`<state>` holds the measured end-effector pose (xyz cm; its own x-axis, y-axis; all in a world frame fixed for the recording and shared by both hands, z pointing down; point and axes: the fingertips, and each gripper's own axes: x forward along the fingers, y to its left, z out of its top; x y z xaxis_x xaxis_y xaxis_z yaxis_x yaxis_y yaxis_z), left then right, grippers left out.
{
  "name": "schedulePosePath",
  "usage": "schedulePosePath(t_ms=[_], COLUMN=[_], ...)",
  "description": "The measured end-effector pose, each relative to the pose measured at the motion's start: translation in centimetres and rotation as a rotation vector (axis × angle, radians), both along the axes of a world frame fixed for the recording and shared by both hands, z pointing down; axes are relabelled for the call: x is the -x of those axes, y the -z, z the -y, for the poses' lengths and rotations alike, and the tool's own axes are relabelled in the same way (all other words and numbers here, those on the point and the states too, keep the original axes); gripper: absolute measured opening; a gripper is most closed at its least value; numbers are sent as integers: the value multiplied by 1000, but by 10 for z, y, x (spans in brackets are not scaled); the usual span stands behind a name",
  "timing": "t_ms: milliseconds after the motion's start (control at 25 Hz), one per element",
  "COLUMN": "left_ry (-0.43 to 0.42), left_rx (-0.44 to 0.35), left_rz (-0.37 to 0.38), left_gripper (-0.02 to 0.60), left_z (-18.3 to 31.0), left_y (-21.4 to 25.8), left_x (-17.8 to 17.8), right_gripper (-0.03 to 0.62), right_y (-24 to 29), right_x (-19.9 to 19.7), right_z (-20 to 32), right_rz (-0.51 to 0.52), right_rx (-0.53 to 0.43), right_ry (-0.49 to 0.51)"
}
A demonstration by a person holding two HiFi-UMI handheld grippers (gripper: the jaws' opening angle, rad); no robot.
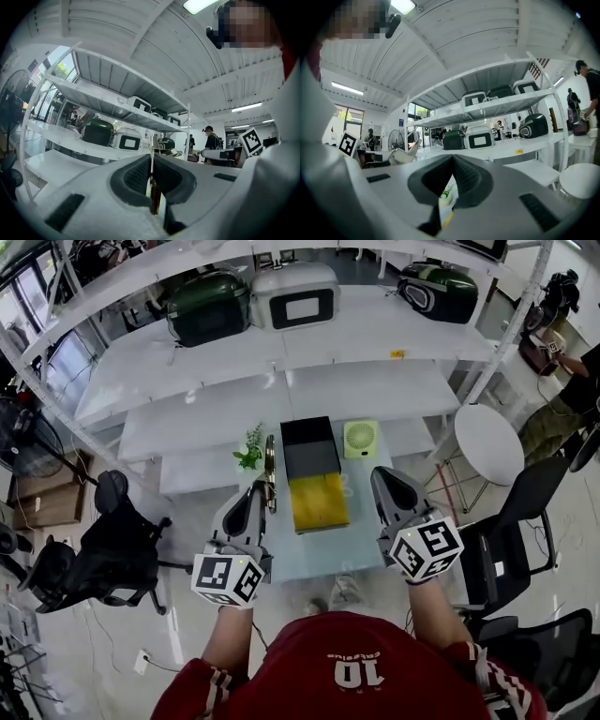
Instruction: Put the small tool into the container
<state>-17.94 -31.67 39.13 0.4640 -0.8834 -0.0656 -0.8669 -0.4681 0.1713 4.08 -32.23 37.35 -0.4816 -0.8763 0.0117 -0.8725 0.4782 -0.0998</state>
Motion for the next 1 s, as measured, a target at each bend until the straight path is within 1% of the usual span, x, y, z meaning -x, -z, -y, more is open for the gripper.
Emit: schedulePosePath(t_ms=[240, 400, 640, 840, 1000], left_ry=[-32, -50, -78, -85, -98], left_rx=[87, 140, 229, 289, 333], left_rz=[27, 34, 32, 65, 83], left_gripper=[12, 12, 12, 12, 12], left_z=[18, 26, 36, 44, 53], left_y=[-44, -70, -113, -146, -172], left_x=[-23, -35, -52, -61, -70], right_gripper=[6, 6, 6, 6, 6], right_y=[-27, -35, -61, -97, -122], right_x=[-4, -7, -17, -25, -28], right_z=[11, 20, 43, 58, 66], right_rz=[-1, 1, -1, 66, 85], right_rx=[49, 59, 84, 186, 248], right_ry=[14, 19, 20, 19, 13])
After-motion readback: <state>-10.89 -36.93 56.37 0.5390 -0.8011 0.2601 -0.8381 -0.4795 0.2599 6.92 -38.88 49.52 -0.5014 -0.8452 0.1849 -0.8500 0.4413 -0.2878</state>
